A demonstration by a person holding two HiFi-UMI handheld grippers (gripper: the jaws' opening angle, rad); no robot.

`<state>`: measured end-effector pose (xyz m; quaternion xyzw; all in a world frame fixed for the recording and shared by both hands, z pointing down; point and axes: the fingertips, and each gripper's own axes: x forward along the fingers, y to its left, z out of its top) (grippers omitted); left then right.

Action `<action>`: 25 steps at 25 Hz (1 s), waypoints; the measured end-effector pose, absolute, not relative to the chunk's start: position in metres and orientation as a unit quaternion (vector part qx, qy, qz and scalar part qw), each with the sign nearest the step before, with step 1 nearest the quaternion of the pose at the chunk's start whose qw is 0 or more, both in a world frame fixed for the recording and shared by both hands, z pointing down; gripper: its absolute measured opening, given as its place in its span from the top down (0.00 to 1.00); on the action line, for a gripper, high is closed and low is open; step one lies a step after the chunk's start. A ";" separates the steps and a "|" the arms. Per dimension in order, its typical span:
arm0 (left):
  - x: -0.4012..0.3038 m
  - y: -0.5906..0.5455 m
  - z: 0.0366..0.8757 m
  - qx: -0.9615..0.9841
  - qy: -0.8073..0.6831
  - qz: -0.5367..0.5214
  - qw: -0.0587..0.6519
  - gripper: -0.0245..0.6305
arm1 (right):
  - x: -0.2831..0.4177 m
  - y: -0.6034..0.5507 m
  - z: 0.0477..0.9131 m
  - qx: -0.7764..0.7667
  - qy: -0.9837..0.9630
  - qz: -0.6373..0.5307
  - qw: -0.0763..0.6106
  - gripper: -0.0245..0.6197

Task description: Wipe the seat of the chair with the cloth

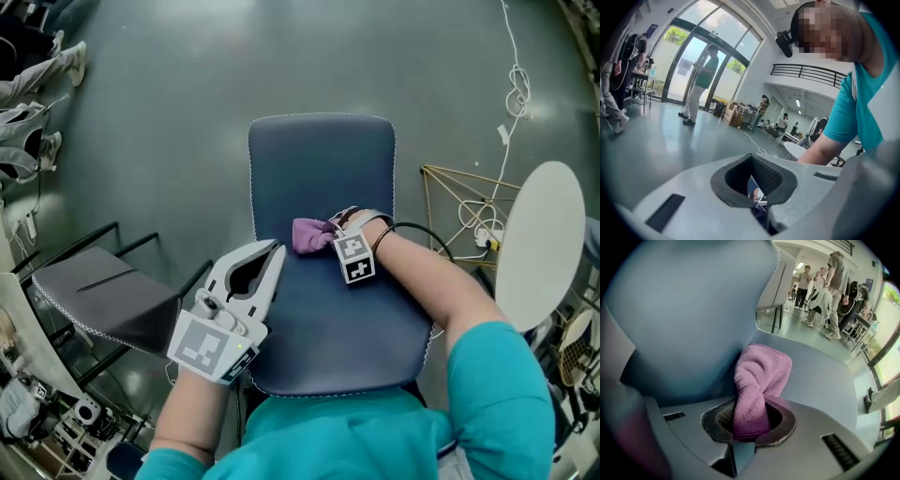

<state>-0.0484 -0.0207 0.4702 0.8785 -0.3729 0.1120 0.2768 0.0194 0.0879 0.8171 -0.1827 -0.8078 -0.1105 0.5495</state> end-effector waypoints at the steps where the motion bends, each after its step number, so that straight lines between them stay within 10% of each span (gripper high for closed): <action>1: -0.047 -0.020 0.470 0.879 -0.372 0.111 0.276 0.98 | 0.021 0.088 0.817 -0.184 -0.807 -0.111 0.551 0.87; 25: -0.041 -0.017 0.468 0.880 -0.375 0.102 0.274 0.98 | 0.092 0.088 0.821 -0.214 -0.767 -0.109 0.595 0.87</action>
